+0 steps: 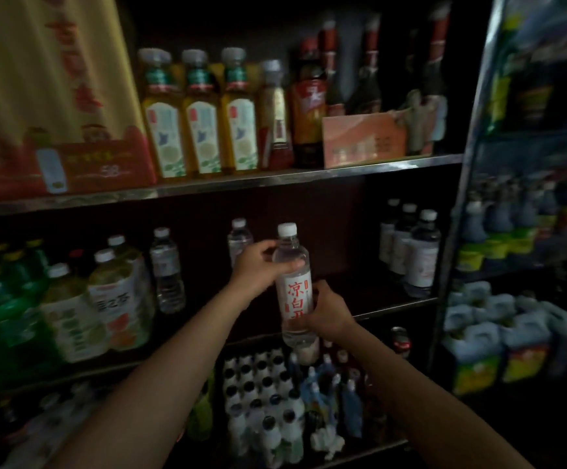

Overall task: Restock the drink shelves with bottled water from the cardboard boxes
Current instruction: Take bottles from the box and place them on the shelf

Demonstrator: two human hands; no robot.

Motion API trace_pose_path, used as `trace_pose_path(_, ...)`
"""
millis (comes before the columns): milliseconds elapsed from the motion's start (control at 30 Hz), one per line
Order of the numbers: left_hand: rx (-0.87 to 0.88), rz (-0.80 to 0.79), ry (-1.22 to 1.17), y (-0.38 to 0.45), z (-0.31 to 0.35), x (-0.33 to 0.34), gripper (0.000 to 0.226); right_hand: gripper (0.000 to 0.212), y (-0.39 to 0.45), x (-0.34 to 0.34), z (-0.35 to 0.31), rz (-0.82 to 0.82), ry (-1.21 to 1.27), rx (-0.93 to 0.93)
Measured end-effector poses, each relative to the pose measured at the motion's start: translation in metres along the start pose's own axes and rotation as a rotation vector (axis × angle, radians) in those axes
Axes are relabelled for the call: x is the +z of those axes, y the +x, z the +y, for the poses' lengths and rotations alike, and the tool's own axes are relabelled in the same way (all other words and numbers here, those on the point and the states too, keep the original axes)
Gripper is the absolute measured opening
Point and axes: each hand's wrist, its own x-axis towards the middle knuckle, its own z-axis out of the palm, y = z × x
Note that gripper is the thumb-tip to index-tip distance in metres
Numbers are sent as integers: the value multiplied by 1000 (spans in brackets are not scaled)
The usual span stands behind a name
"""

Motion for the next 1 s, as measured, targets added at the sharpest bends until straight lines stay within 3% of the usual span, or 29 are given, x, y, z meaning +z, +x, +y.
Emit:
trace_pose_path(400, 40, -165, -16, 79, -21, 137, 59, 69, 55, -61, 107, 297, -62, 154)
trace_pose_path(533, 54, -175, -38, 104, -27, 156, 60, 58, 78, -64, 123, 365, 121, 207)
trace_pose_path(700, 90, -180, 32, 145, -30, 172, 56, 50, 108, -66, 136, 462, 155, 246)
trace_pose_path(1000, 182, -175, 204, 220, -36, 202, 59, 55, 168, -81, 146, 567, -5, 296)
